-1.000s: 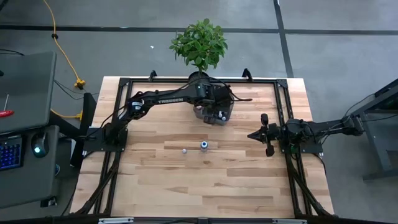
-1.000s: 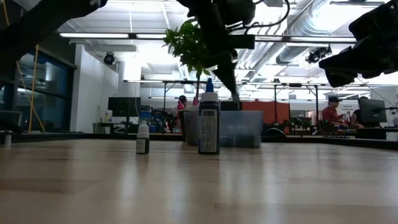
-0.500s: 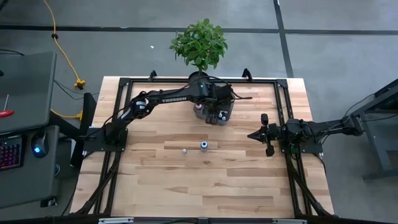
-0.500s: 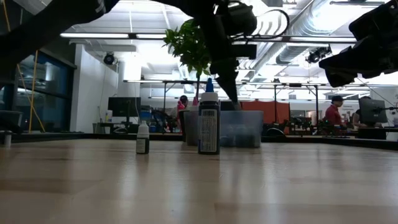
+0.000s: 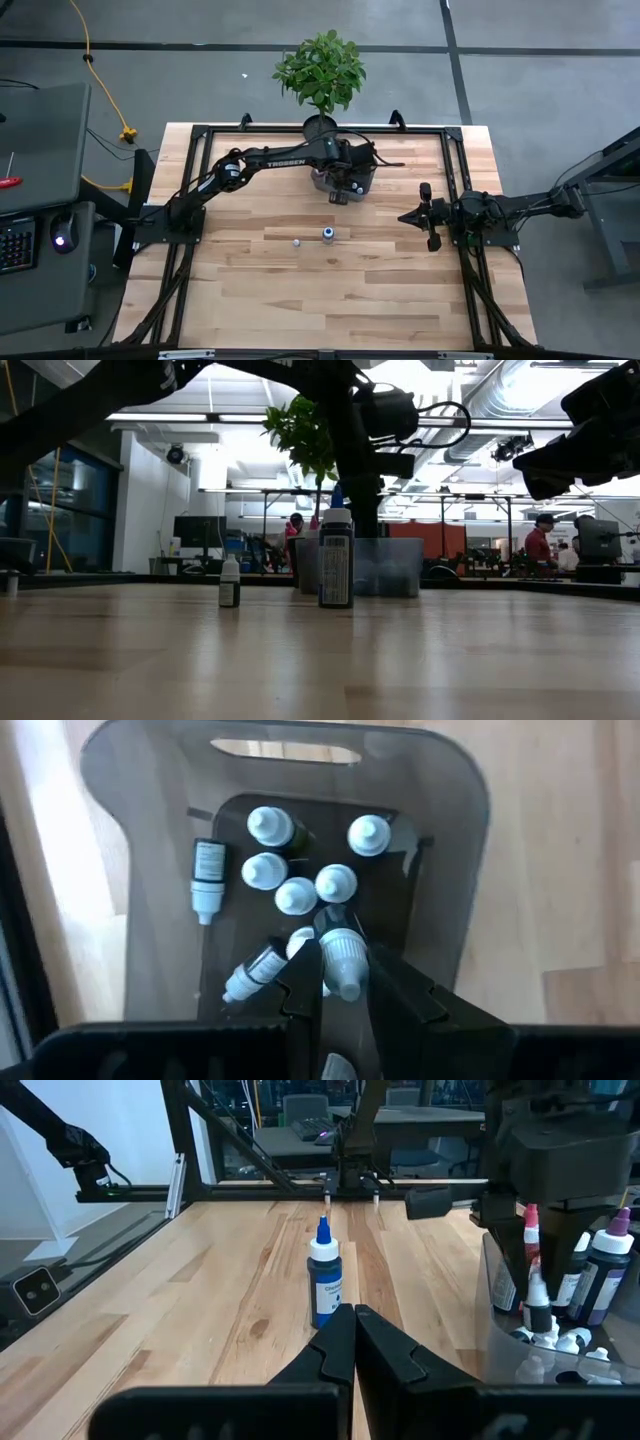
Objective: Pick & Place food coloring
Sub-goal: Put the small black food coloring bottle into the black bin
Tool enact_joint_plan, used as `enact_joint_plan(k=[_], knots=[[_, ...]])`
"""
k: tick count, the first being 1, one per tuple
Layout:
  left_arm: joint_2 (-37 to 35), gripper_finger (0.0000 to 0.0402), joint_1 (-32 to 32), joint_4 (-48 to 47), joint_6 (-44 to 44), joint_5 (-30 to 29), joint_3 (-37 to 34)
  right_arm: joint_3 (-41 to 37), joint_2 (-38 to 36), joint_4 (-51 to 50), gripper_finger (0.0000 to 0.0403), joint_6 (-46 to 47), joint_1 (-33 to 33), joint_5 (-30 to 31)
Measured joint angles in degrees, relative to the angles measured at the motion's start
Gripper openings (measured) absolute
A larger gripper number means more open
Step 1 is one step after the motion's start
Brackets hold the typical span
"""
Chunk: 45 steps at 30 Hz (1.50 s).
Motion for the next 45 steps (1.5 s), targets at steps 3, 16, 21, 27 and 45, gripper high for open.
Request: enact_joint_plan(k=[3,16,21,27,45], knots=[[0.0,0.0053,0.0,-0.2,0.2,1.0,0.0,0.0,0.0,0.0,0.0002,0.0,0.0,0.0],[1.0,0.0058,0.0,1.1,1.1,3.4,0.2,0.0,0.0,0.0,0.0003,0.0,0.0,0.0],[2.5,0.0062,-0.1,0.5,1.0,3.1,0.1,0.0,0.0,0.0,0.0002,0.0,0.0,0.0],[3.0,0.0063,-0.4,0.7,0.7,2.3,0.0,0.0,0.0,0.0,0.0003,0.0,0.0,0.0],[3.0,0.0079,-0.3,0.8,-0.1,3.4,0.0,0.0,0.0,0.0,0.0002,0.0,0.0,0.0]])
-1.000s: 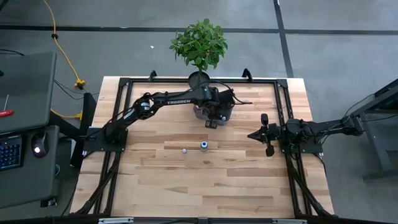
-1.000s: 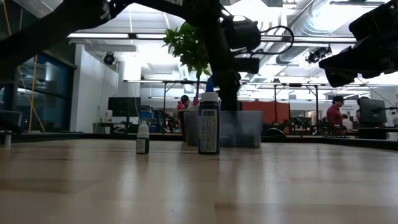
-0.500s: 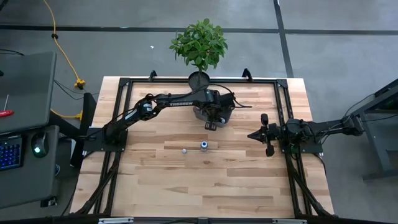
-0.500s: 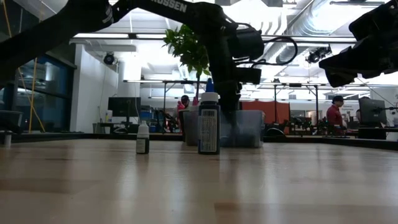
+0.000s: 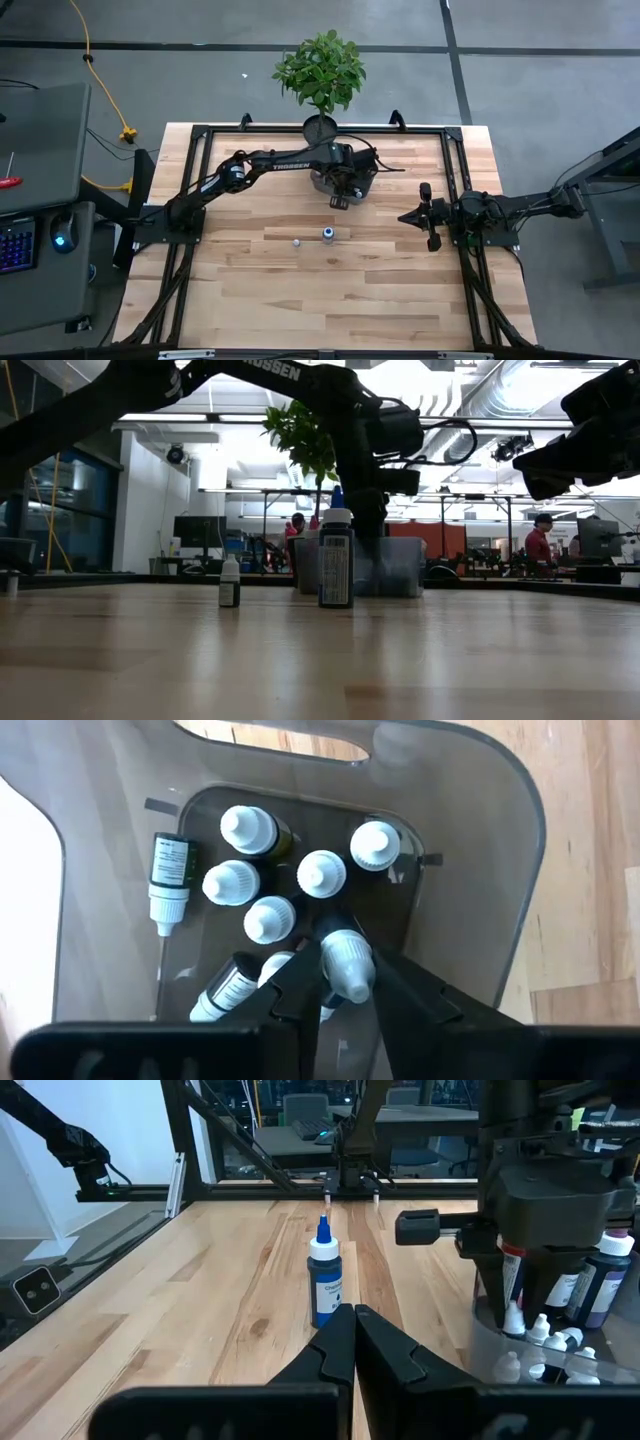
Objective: Pick & Place food coloring
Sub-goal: Put the small black food coloring bottle into the black bin
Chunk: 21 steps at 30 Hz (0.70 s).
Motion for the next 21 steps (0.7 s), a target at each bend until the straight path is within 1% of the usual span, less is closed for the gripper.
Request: enact_joint_plan(k=[6,21], knots=[[0.0,0.0101,0.0,0.0,-0.1,0.0,0.0,0.0,0.0,0.0,0.0002,0.0,0.0,0.0],[0.0,0.0104,0.0,0.0,-0.2,-0.5,0.0,0.0,0.0,0.0,0.0003,0.0,0.0,0.0]])
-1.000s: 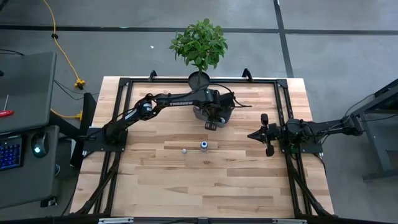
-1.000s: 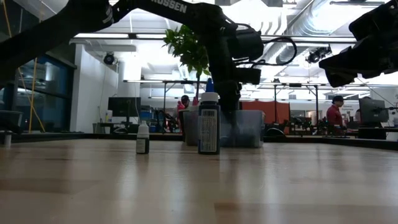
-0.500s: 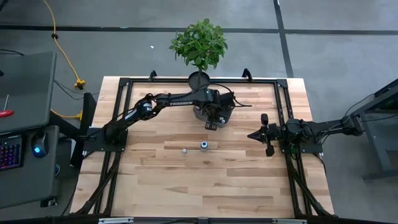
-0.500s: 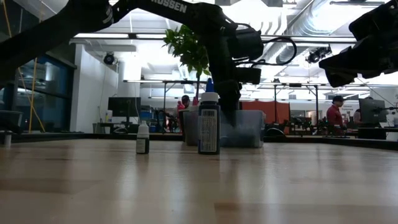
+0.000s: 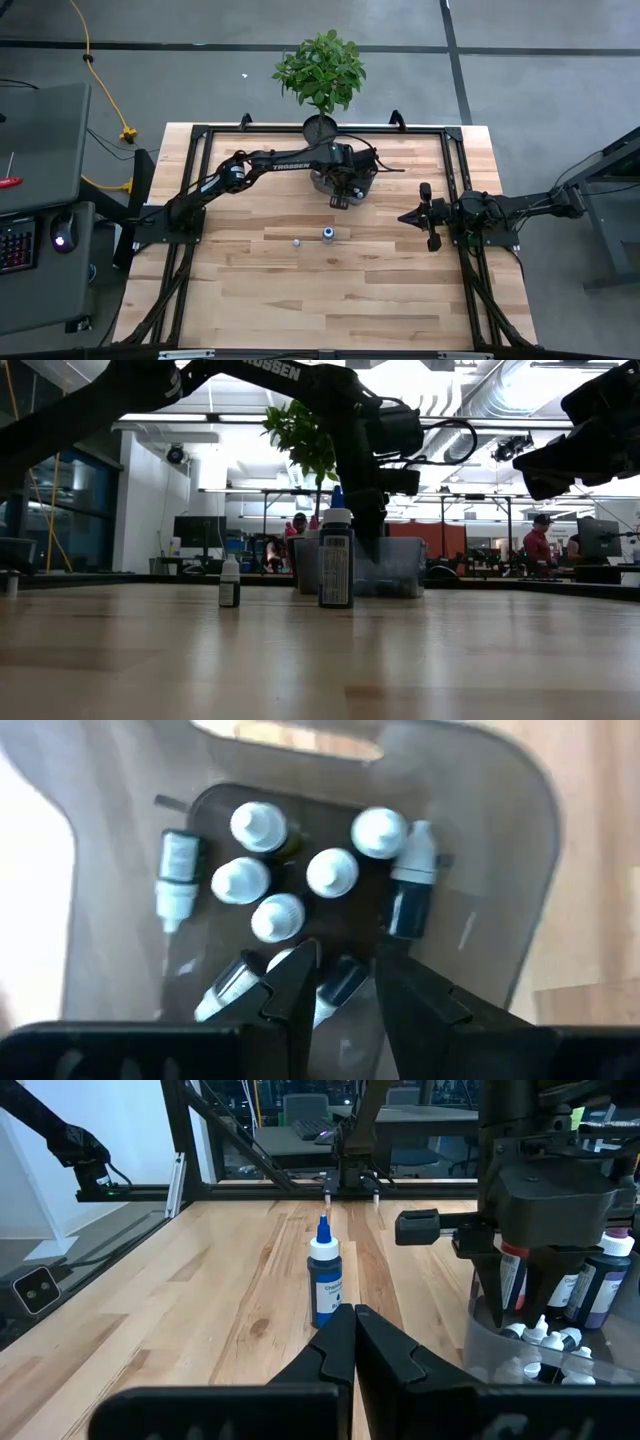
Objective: Pick & Place food coloring
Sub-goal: Put the small black food coloring bottle into the black bin
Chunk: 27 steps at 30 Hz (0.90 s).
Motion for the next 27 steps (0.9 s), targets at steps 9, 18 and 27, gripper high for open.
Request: enact_joint_plan(k=[9,18,27], knots=[[-1.8,0.0104,0.0,-3.5,-0.4,-4.1,5.0,0.0,0.0,0.0,0.0002,0.0,0.0,0.0],[-8.5,0.0104,-0.9,-16.6,-7.4,-3.0,5.7,0.0,0.1,0.0,0.0002,0.0,0.0,0.0],[-14.5,0.0104,-4.9,-28.5,-18.0,5.1,5.4,0.0,0.4,0.0,0.0003,0.0,0.0,0.0]])
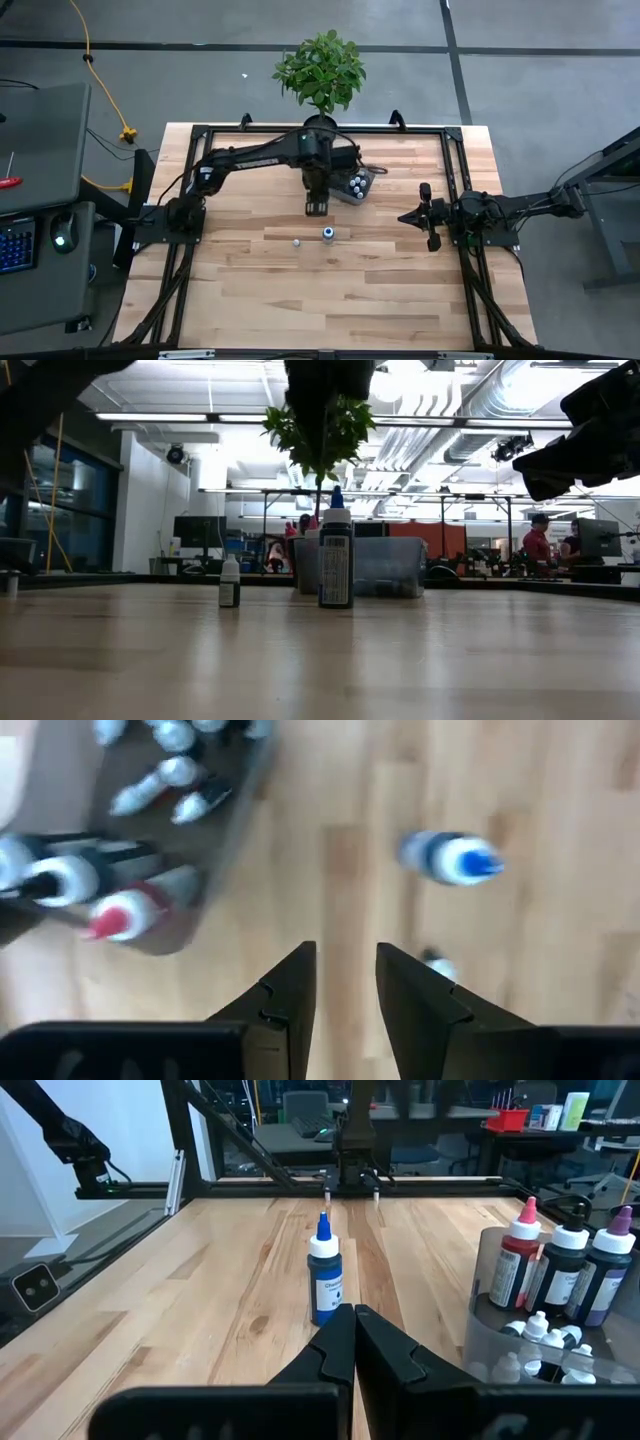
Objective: Pick & Place food coloring
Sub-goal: Put the small black food coloring bottle into the black bin
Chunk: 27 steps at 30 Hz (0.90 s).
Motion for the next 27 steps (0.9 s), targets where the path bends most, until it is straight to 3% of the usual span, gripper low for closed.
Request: enact_joint_plan(k=[6,14,22,27], knots=[[-3.2,0.0104,-3.9,0.1,-4.1,3.4,-3.2,0.0,0.0,0.0,0.0003,0.0,0.0,0.0],[-8.5,0.0104,-8.3,1.4,-9.6,1.6,-17.1,0.0,-0.1,0.0,0.0002,0.0,0.0,0.0],[-15.6,0.0104,-11.2,19.2,-16.6,1.0,-35.9,0.0,-0.1,0.0,0.0003,0.0,0.0,0.0],[-19.9,0.0104,-12.0,27.3,-20.3,4.3,-47.2,0.0,-0.1,0.0,0.0003,0.0,0.0,0.0]])
